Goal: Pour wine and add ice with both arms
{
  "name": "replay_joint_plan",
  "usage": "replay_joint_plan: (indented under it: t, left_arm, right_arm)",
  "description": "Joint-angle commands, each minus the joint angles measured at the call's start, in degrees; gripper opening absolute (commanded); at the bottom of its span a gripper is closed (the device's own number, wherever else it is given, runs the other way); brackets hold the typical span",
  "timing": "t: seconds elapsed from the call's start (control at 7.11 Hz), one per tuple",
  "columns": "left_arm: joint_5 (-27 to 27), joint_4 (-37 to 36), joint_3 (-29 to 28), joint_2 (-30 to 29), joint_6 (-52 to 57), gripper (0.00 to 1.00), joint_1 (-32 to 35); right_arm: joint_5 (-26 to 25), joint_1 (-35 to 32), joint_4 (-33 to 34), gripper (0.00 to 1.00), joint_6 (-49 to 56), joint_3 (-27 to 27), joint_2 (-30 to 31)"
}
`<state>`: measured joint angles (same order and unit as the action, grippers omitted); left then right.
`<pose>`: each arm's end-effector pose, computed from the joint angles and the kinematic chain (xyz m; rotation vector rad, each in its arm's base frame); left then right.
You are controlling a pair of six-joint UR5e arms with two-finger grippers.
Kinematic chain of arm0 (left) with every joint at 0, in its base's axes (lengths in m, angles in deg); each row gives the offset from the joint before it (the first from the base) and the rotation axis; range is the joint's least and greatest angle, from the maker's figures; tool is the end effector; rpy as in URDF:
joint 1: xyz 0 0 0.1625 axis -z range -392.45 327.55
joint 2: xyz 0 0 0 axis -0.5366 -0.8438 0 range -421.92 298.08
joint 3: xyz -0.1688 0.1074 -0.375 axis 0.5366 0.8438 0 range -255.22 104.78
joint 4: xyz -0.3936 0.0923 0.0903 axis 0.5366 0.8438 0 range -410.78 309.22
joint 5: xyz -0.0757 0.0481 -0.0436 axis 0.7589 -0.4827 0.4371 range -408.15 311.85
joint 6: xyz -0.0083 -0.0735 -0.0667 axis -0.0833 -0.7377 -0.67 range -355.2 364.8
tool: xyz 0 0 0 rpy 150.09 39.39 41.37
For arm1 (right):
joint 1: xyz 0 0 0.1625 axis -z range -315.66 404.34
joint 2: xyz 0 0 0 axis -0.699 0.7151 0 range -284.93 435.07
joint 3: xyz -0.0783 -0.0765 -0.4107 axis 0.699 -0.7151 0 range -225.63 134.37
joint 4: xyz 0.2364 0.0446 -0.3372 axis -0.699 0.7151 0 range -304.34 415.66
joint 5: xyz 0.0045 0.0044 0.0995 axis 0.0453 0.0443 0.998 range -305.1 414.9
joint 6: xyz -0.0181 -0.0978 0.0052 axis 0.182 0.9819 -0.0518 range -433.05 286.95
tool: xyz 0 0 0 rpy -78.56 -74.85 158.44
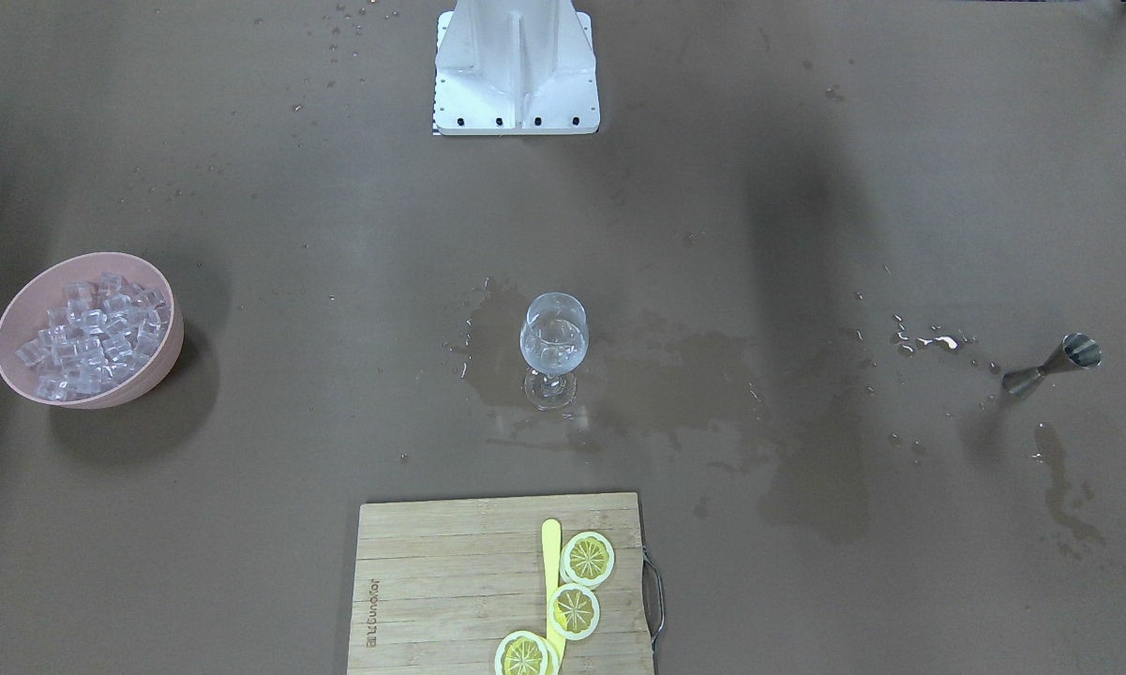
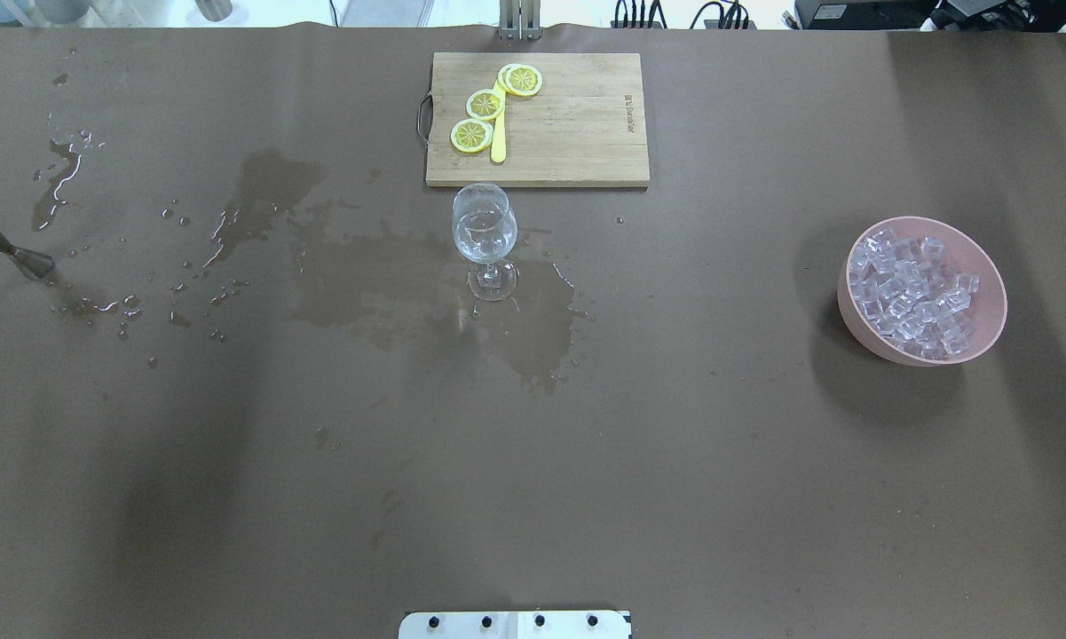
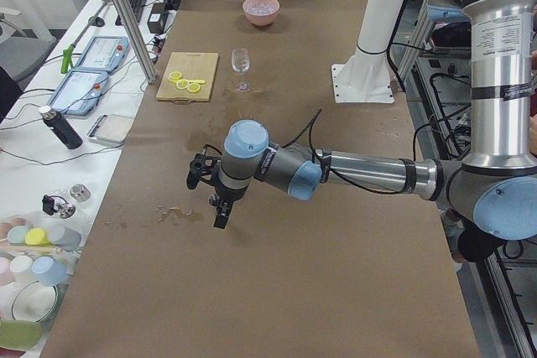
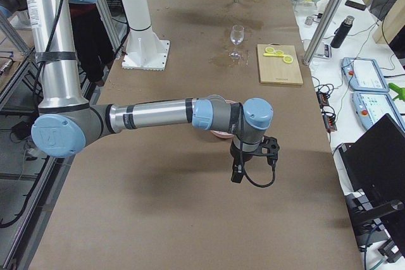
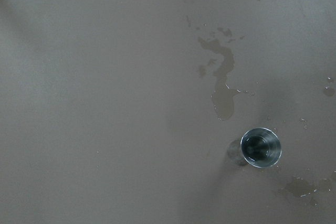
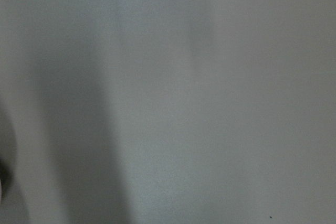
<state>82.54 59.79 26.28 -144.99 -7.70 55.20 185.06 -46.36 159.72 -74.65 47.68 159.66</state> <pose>-0.0494 -0.4644 0.5791 0.3258 0.7461 -0.0115 0.0755 -0.5191 0.6112 -0.0949 -0.6997 0.0712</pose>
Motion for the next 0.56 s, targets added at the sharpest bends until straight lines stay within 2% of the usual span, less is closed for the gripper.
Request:
replay_joint_plan:
  t: [0.0, 0.42]
  left_arm:
    - [0.00, 1.57, -0.16, 0.37, -0.07, 0.98, -0.03]
    - [0.00, 2.02, -0.07, 0.46, -0.07, 0.98, -0.12]
  right_arm:
    - [0.27, 0.01, 0.00, 1.00, -0.16, -0.06, 0.23]
    - [0.36, 0.01, 0.00, 1.00, -0.25, 0.72, -0.03]
